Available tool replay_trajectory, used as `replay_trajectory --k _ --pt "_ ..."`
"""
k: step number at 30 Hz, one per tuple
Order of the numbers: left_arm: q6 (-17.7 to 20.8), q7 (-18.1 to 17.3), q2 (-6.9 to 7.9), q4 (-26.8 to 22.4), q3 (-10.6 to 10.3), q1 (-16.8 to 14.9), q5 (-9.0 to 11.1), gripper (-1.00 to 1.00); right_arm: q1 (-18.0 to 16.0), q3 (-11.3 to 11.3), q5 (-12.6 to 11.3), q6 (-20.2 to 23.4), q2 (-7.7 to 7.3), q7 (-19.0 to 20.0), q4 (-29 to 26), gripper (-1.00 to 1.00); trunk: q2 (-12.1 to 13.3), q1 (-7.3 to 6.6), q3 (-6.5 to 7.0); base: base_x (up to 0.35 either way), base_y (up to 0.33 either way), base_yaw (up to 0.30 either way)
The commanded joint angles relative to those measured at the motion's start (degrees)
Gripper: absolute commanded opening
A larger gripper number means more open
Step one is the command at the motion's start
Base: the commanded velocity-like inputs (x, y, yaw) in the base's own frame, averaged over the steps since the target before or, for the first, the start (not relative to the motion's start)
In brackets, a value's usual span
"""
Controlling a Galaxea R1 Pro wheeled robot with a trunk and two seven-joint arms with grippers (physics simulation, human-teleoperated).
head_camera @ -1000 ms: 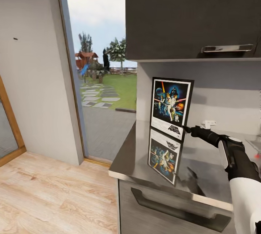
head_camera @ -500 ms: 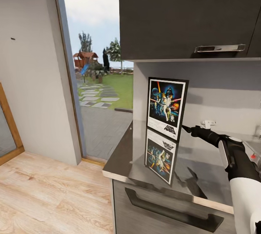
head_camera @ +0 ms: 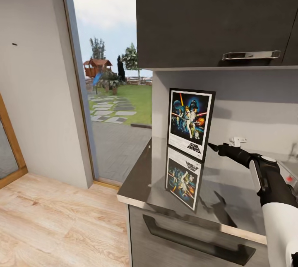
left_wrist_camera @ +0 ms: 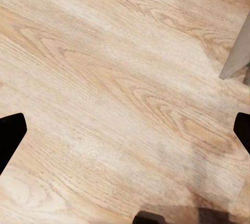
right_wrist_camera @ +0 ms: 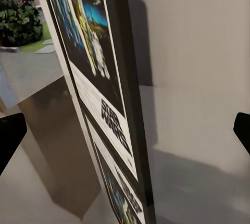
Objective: Pick up the poster from the kitchen countertop and hang it on one of the wall nails in the kitchen.
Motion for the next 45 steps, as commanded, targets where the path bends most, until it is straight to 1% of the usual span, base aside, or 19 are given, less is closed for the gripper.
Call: replay_trajectory --k 1,16,45 --pt "0.0 -0.4 -0.03 0.0 0.3 0.0 0.0 1.00 0.0 -0.2 0.3 0.3 0.02 0.4 -0.1 1.00 0.0 0.01 -0.05 0.071 0.000 0.000" --pt "0.0 -0.3 0.61 0.0 0.3 0.0 0.0 1.00 0.0 -0.2 0.3 0.3 0.09 0.4 -0.1 1.00 0.0 0.01 -0.05 0.042 0.002 0.000" --pt "0.0 -0.2 0.67 0.0 0.3 0.0 0.0 1.00 0.0 -0.1 0.3 0.3 0.10 0.4 0.2 1.00 0.0 0.01 -0.05 0.029 0.021 0.000"
